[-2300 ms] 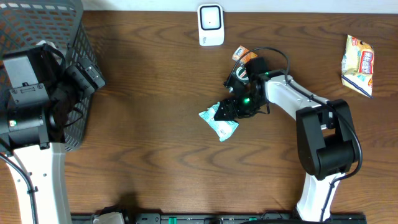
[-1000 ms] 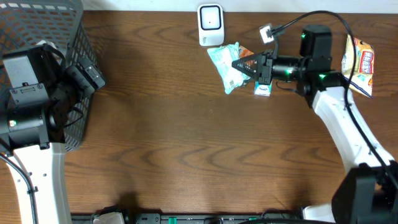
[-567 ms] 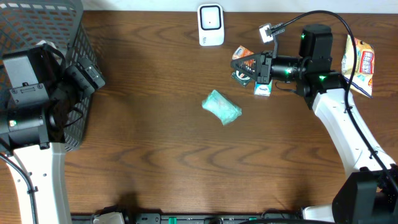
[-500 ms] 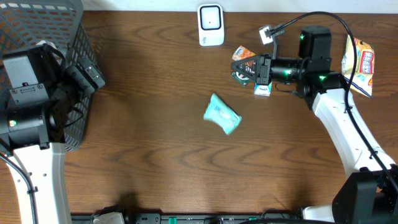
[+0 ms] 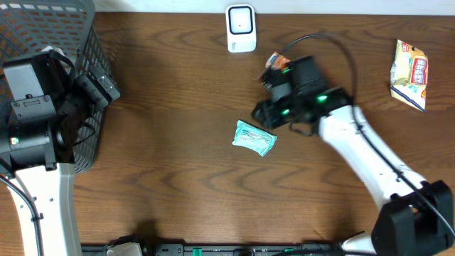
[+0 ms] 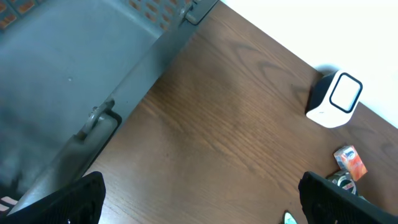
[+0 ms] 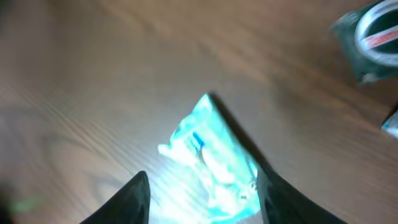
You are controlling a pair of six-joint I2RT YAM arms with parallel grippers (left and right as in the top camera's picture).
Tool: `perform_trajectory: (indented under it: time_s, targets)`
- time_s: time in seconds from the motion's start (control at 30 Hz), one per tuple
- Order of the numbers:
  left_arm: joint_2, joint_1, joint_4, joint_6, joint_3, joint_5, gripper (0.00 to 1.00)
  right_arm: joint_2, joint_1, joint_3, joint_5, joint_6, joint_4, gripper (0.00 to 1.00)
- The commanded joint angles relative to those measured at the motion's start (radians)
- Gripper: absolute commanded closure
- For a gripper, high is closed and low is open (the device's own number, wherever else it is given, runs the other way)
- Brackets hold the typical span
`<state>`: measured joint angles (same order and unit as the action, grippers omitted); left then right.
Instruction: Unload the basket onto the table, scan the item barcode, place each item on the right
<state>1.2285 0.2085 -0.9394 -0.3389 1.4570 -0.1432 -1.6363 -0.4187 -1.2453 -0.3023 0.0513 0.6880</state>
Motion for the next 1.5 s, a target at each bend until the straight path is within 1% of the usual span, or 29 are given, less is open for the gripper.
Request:
perform_trajectory:
  time_s: [0.0,0.07,0.1,0.17,0.33,0.5,0.57,0.67,0.97,1.0,1.1,1.2,1.3,1.37,1.47]
  targets:
    - [0.000,0.005,-0.002,0.013,0.001,0.010,0.02,-0.031,-0.150,-0.002,0.286,-0.054,0.069,0.49]
    - [0.000,0.005,-0.002,0.013,0.001,0.010,0.02,-0.045,-0.218,-0.002,0.382,-0.053,0.105,0.47]
    - [0.000,0.005,-0.002,0.013,0.001,0.010,0.02,-0.057,-0.262,-0.002,0.446,-0.053,0.126,0.43]
    - [0.000,0.005,-0.002,0.013,0.001,0.010,0.02,-0.089,-0.329,-0.002,0.543,-0.053,0.144,0.41]
    - [0.000,0.005,-0.002,0.013,0.001,0.010,0.02,-0.195,-0.428,-0.002,0.705,-0.053,0.126,0.41]
    - [0.000,0.005,-0.002,0.013,0.001,0.010,0.02,-0.329,-0.461,-0.002,0.850,-0.037,0.094,0.41]
    - [0.000,0.005,-0.002,0.013,0.001,0.010,0.02,-0.371,-0.462,-0.002,0.939,-0.018,0.088,0.41]
    - [0.000,0.005,-0.002,0.013,0.001,0.010,0.02,-0.395,-0.462,-0.002,1.057,-0.003,0.089,0.41]
    - [0.000,0.005,-0.002,0.013,0.001,0.010,0.02,-0.395,-0.444,-0.002,0.986,-0.024,0.044,0.45]
    - [0.000,0.005,-0.002,0.013,0.001,0.010,0.02,-0.397,-0.436,-0.002,0.965,-0.039,0.031,0.46]
    - [0.000,0.005,-0.002,0.013,0.001,0.010,0.02,-0.406,-0.410,-0.002,0.873,-0.144,-0.009,0.46]
    - [0.000,0.005,-0.002,0.013,0.001,0.010,0.02,-0.420,-0.361,-0.002,0.849,-0.217,-0.035,0.45]
    - [0.000,0.005,-0.002,0.013,0.001,0.010,0.02,-0.420,-0.312,-0.002,0.835,-0.225,-0.063,0.45]
    - [0.000,0.005,-0.002,0.013,0.001,0.010,0.02,-0.420,-0.285,-0.002,0.777,-0.225,-0.067,0.50]
    - [0.000,0.005,-0.002,0.013,0.001,0.010,0.02,-0.420,-0.243,-0.002,0.614,-0.224,-0.056,0.69]
